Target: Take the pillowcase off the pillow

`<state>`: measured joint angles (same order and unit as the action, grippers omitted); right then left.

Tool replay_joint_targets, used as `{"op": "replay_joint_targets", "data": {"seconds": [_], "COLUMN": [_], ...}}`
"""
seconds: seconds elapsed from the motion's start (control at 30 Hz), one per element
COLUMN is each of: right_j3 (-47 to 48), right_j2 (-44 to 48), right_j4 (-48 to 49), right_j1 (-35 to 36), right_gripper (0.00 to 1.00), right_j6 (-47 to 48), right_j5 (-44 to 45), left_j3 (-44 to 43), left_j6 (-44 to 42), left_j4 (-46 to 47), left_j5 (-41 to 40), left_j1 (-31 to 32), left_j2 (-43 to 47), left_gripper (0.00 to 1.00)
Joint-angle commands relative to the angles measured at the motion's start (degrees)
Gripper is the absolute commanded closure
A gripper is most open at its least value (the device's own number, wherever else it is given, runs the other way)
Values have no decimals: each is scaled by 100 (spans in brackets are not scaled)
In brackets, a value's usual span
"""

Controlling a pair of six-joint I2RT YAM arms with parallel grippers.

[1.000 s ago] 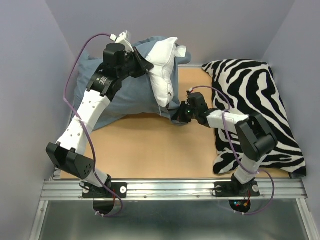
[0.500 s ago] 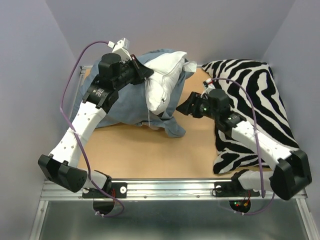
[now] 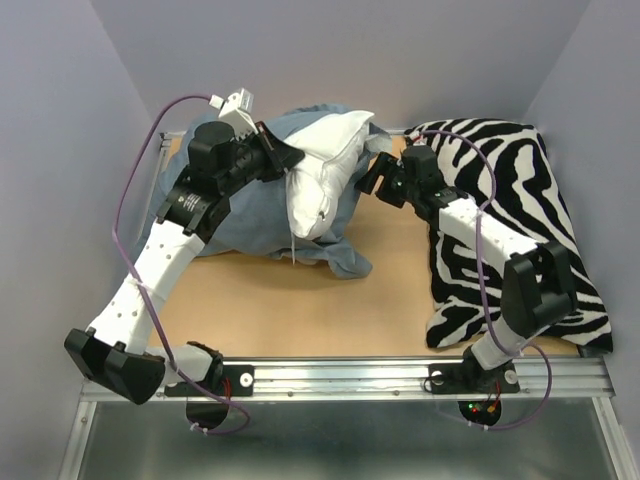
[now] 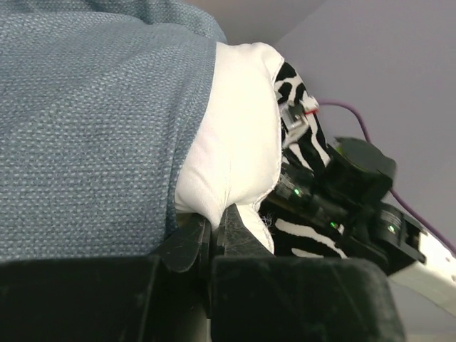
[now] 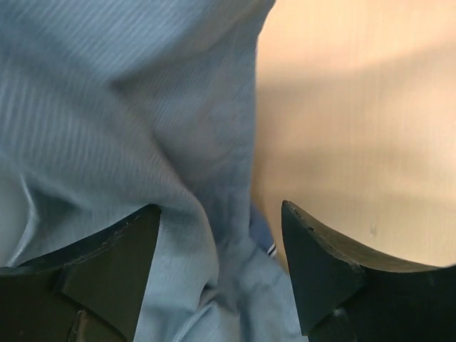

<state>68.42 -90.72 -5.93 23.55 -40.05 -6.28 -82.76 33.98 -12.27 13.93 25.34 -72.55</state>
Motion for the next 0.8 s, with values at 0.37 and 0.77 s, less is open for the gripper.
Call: {"op": "replay_joint_targets", "data": {"seconds": [0.37, 0.77], "right_j3": [2411, 1798], "right_j2": [-2704, -1626], "right_j4": [233, -549], "right_j1": [-474, -1263], "right_gripper": [79, 30], "right_j6": [-143, -151], "right_j5": [-575, -897], "left_j3": [753, 1832], "left_j6": [179, 601], "left_j4": [964, 1701], "left_j5": [637, -514], "left_j1": [418, 586], "left_j2": [1182, 796], "left_gripper": [100, 100]}}
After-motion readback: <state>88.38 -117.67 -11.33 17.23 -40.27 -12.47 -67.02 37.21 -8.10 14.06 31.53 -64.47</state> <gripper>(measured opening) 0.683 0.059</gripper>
